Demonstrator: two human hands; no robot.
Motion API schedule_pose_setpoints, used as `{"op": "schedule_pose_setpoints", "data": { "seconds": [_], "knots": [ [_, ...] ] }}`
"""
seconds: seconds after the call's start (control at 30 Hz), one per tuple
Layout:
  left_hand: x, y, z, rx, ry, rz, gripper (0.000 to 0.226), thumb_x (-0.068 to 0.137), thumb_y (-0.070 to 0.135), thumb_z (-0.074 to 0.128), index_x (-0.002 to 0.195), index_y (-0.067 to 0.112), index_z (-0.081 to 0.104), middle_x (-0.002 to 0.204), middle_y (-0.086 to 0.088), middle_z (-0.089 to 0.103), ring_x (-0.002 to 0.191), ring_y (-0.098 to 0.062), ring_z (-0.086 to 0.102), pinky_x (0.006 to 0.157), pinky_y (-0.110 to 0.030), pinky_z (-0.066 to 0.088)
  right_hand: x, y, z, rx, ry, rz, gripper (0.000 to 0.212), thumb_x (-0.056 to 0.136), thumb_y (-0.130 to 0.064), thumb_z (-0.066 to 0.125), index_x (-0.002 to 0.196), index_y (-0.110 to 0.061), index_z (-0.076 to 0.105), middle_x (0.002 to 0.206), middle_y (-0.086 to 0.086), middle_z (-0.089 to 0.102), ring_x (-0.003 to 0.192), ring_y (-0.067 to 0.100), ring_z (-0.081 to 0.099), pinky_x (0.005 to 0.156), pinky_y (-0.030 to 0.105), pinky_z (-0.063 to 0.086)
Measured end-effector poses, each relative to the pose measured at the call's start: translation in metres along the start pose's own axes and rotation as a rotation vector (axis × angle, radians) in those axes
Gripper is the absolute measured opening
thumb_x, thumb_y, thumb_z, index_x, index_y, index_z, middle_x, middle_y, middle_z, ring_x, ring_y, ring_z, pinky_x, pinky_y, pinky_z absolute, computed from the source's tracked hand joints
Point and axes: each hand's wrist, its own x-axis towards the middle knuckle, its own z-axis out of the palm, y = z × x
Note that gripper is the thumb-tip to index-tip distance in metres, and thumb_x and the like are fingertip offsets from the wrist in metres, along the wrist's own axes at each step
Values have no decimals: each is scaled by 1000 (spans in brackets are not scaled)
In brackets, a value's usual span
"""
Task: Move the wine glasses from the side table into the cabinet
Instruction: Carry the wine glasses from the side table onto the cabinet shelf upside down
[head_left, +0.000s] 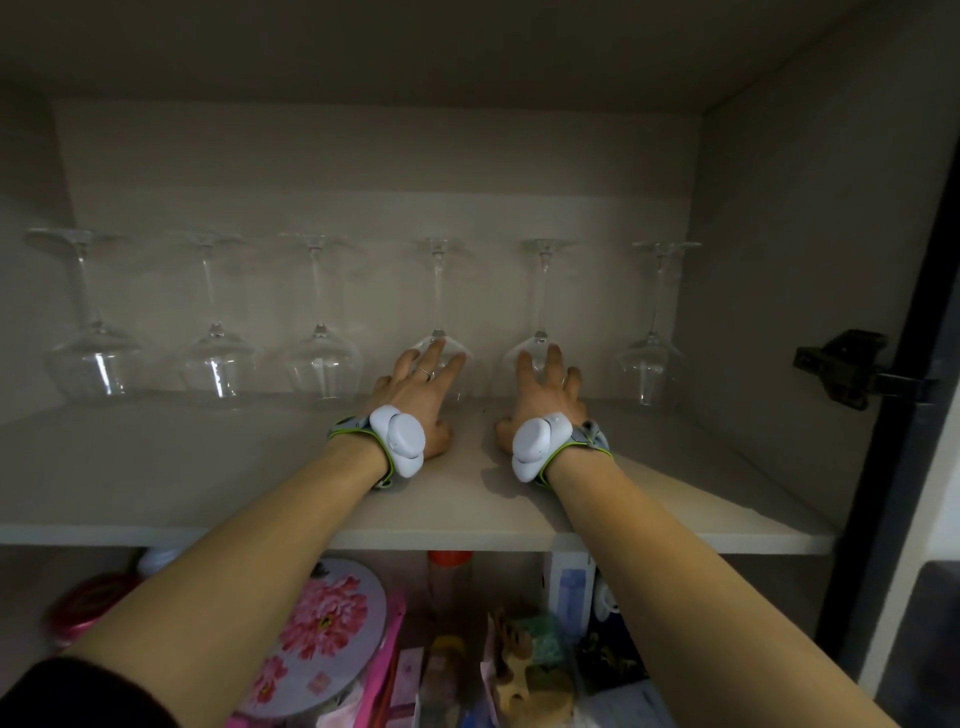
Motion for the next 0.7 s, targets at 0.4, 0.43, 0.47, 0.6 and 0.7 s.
{"op": "schedule_pose_setpoints", "data": {
  "seconds": [0.4,0.43,0.47,0.6,0.7],
  "knots": [
    [-20,5,-14,-244,229,-78,48,83,16,58,130,15,53,135,-8,50,122,-32,49,94,-42,49,-26,-4,-17,128,117,-109,55,82,-24,61,133,-10,46,137,14,37,125,37,39,97,39,44],
    [-26,6,-16,-254,213,-85,44,84,17,57,127,15,56,132,-8,52,120,-32,51,93,-40,49,-32,-5,-20,112,99,-113,54,83,-24,61,133,-8,46,136,15,39,123,38,41,96,39,45],
    [-31,7,-20,-270,203,-80,39,84,17,56,123,14,58,129,-9,55,117,-32,53,92,-37,49,-39,-6,-23,99,78,-118,54,84,-25,60,133,-8,46,135,16,39,122,39,42,95,39,46],
    [-50,14,-28,-321,116,-52,31,86,16,56,116,12,63,118,-13,63,108,-31,59,84,-28,45,-63,-8,-32,36,-6,-94,51,86,-27,60,131,-7,48,136,17,41,121,39,46,94,40,48],
    [-68,15,-35,-328,38,-19,32,87,18,57,118,12,62,120,-11,64,110,-29,59,89,-30,48,-85,-12,-34,45,-43,-49,52,85,-33,61,131,-12,50,134,16,44,121,38,47,95,40,48]
  ]
}}
